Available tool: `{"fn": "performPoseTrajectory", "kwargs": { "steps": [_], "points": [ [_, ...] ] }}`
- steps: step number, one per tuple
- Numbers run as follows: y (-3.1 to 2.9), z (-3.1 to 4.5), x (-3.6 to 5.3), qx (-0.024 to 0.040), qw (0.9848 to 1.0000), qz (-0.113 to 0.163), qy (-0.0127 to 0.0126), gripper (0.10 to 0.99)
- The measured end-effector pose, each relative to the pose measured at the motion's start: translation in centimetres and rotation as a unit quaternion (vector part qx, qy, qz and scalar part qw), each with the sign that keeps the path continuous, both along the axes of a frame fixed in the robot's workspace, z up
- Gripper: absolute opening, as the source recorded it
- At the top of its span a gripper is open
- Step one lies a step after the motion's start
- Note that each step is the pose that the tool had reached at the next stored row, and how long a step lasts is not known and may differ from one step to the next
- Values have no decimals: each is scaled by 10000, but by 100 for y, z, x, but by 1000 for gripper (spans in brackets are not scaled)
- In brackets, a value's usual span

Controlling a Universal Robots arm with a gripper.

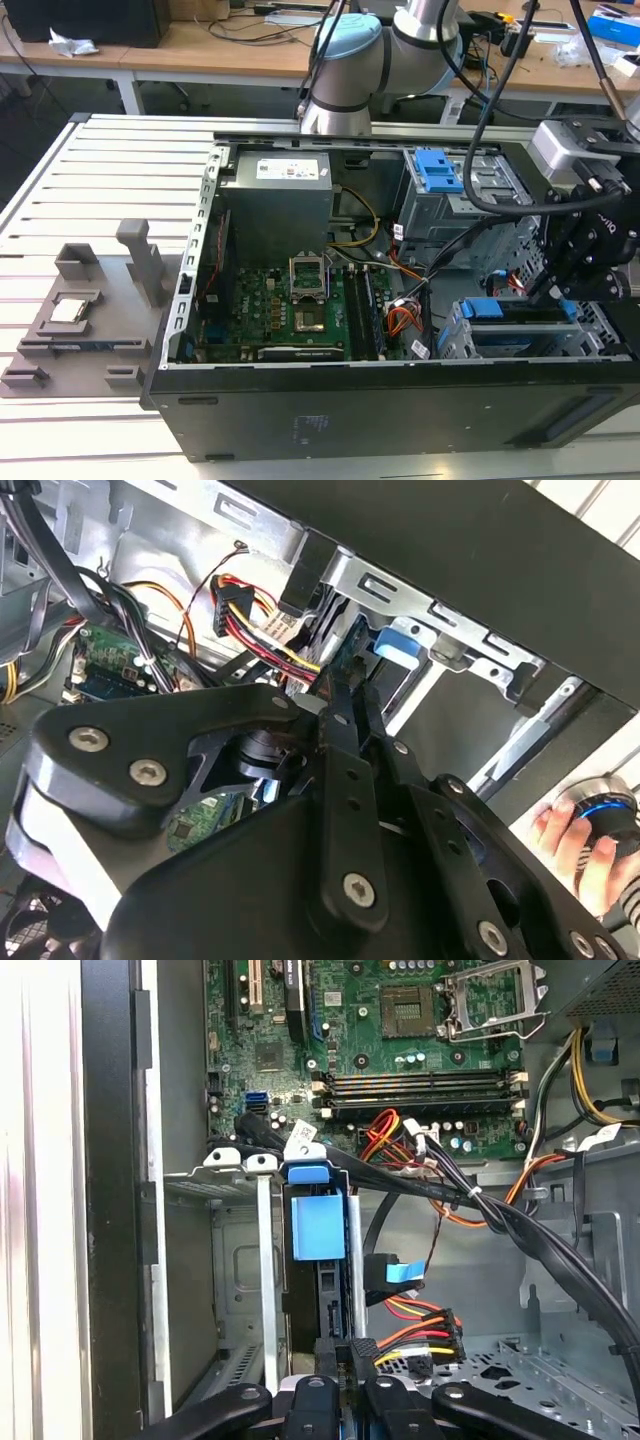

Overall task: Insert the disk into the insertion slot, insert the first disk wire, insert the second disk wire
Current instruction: 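Insert the first disk wire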

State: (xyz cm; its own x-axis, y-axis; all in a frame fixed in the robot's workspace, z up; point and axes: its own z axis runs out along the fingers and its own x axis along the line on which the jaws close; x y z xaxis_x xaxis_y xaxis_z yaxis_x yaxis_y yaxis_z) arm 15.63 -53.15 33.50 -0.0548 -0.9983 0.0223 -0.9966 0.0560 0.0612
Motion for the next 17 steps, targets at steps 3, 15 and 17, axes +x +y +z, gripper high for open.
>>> {"fn": "performPoseTrajectory", "kwargs": {
  "steps": [3,15,17],
  "points": [
    [-1,65,0,-2,10000,0,-1,243],
    [5,435,0,0,10000,0,-1,106],
    [5,437,0,-2,10000,0,-1,106]
  ]
}}
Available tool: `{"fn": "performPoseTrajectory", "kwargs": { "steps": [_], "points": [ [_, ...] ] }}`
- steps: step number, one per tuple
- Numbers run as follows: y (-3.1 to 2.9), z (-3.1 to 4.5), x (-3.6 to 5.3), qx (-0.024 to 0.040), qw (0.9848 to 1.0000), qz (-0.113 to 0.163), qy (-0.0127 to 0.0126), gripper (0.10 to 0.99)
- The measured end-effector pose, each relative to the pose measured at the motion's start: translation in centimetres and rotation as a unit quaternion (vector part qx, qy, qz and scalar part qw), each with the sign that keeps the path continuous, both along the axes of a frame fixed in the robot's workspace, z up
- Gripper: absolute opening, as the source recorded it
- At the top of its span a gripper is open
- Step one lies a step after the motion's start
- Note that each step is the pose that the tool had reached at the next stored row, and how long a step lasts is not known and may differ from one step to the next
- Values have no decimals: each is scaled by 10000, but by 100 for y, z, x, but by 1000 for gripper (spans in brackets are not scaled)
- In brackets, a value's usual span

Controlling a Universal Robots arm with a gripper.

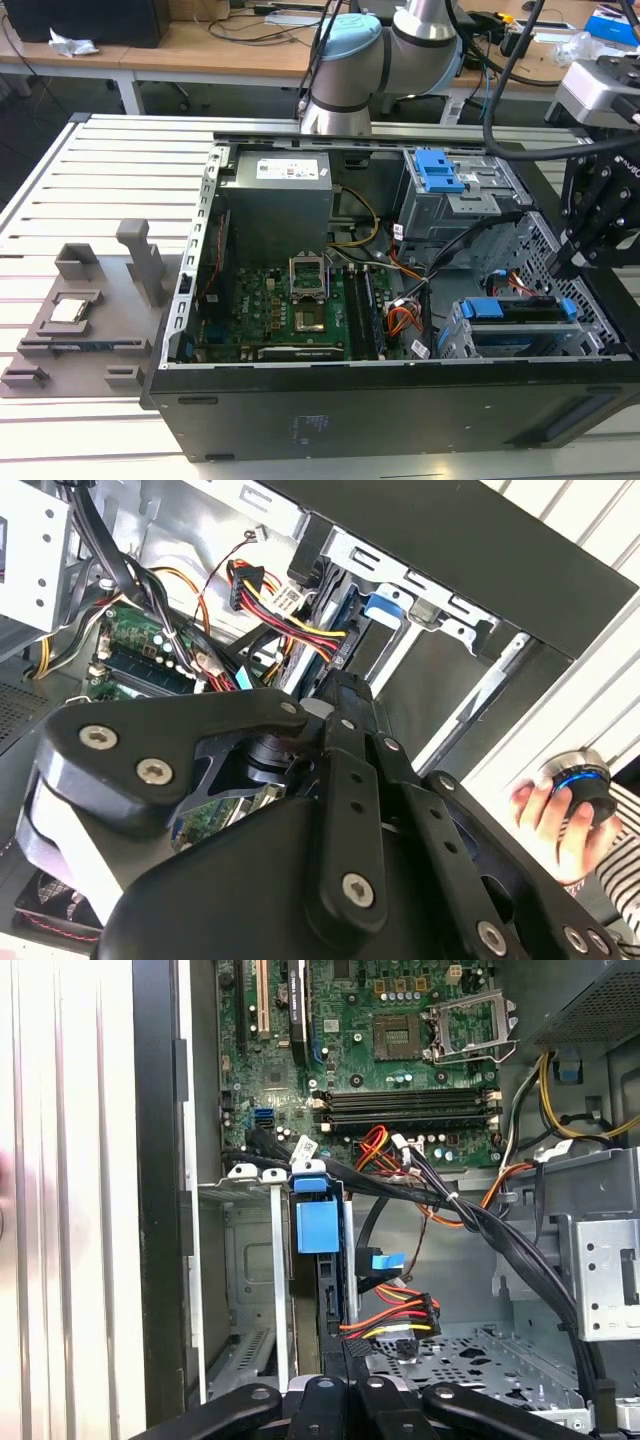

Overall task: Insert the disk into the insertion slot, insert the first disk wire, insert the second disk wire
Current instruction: 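Insert the first disk wire, then insert the second disk wire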

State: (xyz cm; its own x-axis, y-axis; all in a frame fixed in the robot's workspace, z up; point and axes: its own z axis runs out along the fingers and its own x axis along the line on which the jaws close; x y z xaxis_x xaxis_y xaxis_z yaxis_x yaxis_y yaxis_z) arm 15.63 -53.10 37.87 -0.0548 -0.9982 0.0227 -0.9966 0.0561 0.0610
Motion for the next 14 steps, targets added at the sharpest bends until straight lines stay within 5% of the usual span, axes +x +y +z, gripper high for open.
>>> {"fn": "performPoseTrajectory", "kwargs": {
  "steps": [9,11,14],
  "points": [
    [0,1,0,0,10000,0,0,106],
    [0,1,0,0,10000,0,0,239],
    [92,-14,-7,0,10000,0,0,239]
  ]
}}
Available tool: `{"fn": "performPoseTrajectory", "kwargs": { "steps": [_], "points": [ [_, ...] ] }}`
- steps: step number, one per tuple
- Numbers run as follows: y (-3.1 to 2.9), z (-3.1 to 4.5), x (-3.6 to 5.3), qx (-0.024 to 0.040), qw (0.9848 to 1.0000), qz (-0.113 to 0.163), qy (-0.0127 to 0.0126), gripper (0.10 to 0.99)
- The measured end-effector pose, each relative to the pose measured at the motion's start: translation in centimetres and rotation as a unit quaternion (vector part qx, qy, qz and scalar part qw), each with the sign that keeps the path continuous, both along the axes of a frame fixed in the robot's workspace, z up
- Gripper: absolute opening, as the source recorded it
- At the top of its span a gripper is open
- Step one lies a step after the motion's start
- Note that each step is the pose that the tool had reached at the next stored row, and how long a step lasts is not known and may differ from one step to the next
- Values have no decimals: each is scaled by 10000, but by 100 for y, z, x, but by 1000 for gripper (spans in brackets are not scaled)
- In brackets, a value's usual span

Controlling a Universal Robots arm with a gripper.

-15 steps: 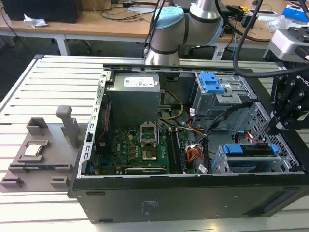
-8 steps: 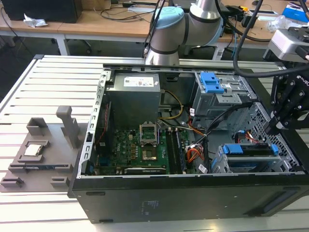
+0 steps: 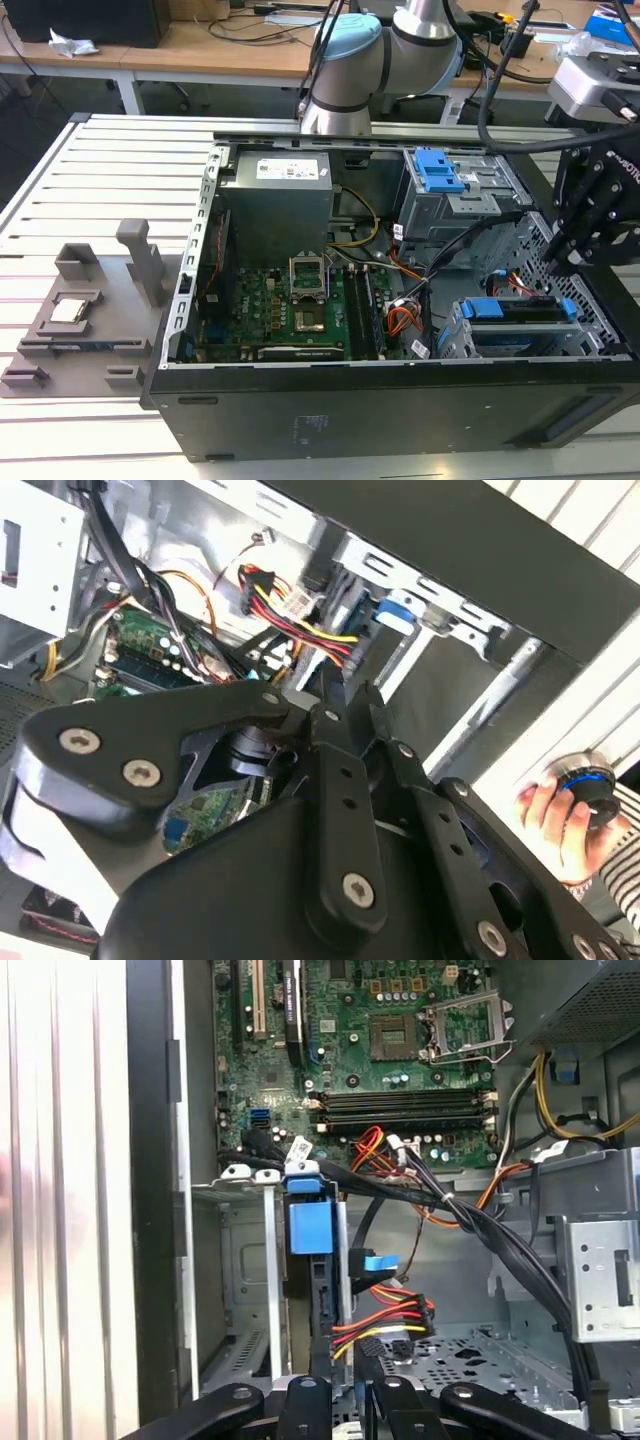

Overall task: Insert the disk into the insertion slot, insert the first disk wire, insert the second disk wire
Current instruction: 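Insert the second disk wire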

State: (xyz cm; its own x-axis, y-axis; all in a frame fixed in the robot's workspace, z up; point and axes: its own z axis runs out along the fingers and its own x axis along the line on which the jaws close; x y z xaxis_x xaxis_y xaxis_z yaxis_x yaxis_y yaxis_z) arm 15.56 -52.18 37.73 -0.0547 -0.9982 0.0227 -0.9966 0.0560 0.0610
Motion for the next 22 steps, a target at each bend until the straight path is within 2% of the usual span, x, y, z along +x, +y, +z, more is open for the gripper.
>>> {"fn": "performPoseTrajectory", "kwargs": {
  "steps": [2,4,5,7,10,12,16,20,22],
  "points": [
    [88,-37,-21,0,10000,0,0,239],
    [140,-76,-42,-7,10000,0,0,239],
    [176,-103,-81,-43,10000,1,0,239],
    [185,-113,-145,-112,9999,1,0,239],
    [191,-127,-287,-286,9996,1,-3,239],
    [228,-158,-364,-363,9993,1,-3,239],
    [283,-219,-400,-422,9991,1,-3,239],
    [303,-283,-406,-588,9983,11,-4,239],
    [302,-315,-407,-604,9982,15,-4,239]
  ]
}}
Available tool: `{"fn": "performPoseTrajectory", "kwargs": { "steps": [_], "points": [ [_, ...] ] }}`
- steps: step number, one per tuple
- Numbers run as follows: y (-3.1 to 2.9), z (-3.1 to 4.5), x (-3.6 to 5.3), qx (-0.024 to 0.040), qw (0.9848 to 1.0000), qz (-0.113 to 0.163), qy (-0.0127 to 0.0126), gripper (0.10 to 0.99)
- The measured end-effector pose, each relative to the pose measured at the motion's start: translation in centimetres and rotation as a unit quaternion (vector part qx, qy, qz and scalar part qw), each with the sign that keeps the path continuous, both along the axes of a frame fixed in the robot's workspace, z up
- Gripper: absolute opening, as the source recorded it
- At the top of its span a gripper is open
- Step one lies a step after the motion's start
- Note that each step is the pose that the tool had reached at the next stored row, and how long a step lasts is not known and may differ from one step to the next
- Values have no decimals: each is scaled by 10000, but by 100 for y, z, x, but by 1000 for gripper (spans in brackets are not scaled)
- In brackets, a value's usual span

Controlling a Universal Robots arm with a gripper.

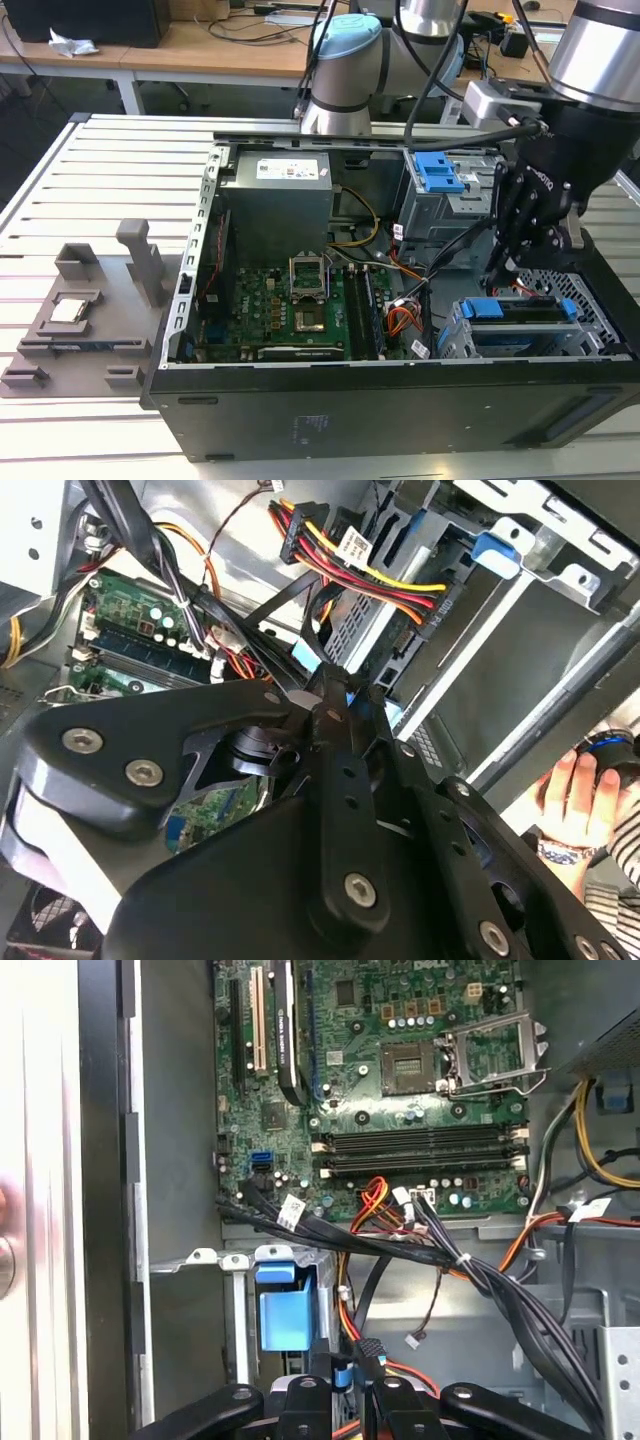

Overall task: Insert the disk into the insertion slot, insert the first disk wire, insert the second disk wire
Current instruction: 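Insert the second disk wire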

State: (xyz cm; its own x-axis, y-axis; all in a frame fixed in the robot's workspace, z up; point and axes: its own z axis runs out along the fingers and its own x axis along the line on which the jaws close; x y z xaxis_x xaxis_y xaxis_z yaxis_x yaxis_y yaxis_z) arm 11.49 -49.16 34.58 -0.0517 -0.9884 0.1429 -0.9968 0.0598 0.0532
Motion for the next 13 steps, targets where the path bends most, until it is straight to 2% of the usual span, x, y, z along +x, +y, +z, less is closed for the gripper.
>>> {"fn": "performPoseTrajectory", "kwargs": {
  "steps": [5,6,7,11,12,13],
  "points": [
    [0,-11,0,-93,10000,1,0,239],
    [0,-11,0,-116,9999,1,0,227],
    [0,-12,0,-129,9999,1,0,161],
    [0,-12,0,-179,9998,1,0,145],
    [-5,-11,0,-183,9998,1,0,145],
    [-37,-11,1,-156,9999,0,0,145]
  ]
}}
